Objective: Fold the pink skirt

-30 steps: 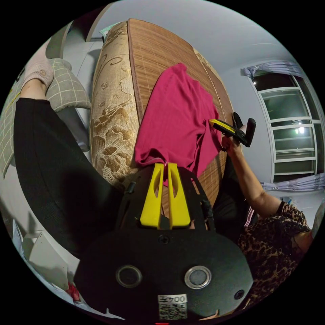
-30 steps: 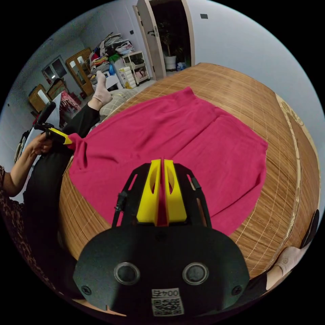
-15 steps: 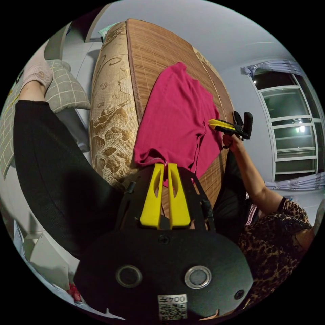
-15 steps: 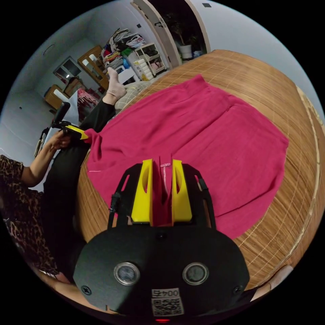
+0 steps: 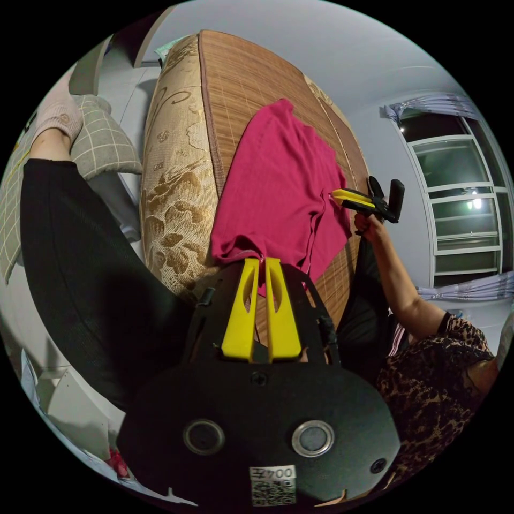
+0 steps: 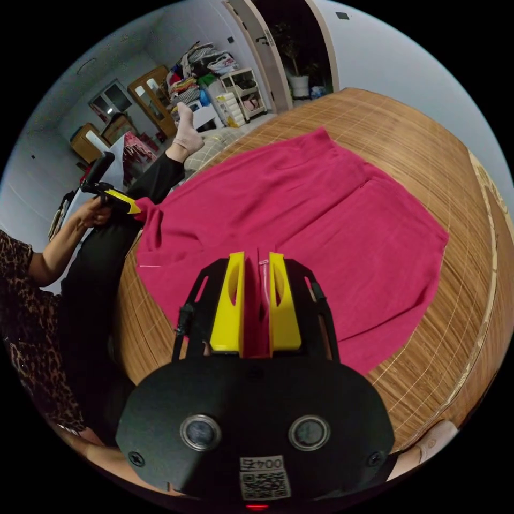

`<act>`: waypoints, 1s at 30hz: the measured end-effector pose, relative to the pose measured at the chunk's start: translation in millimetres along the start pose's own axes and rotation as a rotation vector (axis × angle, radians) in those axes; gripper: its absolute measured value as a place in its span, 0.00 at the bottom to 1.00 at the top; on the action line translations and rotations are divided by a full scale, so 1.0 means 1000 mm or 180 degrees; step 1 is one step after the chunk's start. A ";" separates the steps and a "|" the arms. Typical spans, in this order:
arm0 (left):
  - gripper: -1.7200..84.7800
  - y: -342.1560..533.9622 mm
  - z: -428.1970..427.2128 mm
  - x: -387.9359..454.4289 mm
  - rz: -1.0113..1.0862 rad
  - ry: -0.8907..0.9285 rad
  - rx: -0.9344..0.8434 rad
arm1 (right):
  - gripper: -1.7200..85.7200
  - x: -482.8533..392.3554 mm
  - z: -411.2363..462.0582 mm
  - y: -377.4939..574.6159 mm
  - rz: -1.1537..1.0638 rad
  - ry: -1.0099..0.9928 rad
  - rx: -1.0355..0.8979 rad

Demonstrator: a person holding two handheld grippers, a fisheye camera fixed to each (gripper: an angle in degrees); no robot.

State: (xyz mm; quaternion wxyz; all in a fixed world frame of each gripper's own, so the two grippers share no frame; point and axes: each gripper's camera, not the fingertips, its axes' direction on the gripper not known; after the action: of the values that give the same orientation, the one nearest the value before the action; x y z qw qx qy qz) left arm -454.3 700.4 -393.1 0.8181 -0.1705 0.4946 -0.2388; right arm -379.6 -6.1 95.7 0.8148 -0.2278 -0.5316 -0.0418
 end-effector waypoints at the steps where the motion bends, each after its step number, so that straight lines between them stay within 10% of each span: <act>1: 0.05 0.000 0.000 0.001 0.0002 -0.0002 -0.0002 | 0.11 -0.001 0.003 -0.001 -0.0001 -0.0018 -0.0041; 30: 0.04 -0.007 -0.011 0.053 0.0000 -0.0049 -0.0018 | 0.11 -0.108 0.014 -0.005 0.0004 0.0338 0.0010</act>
State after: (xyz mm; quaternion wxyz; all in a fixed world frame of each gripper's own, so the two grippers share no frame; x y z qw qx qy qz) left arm -445.0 664.5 -433.3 0.8214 -0.1747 0.4889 -0.2361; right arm -439.3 -23.6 6.5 0.8422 -0.2242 -0.4875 -0.0524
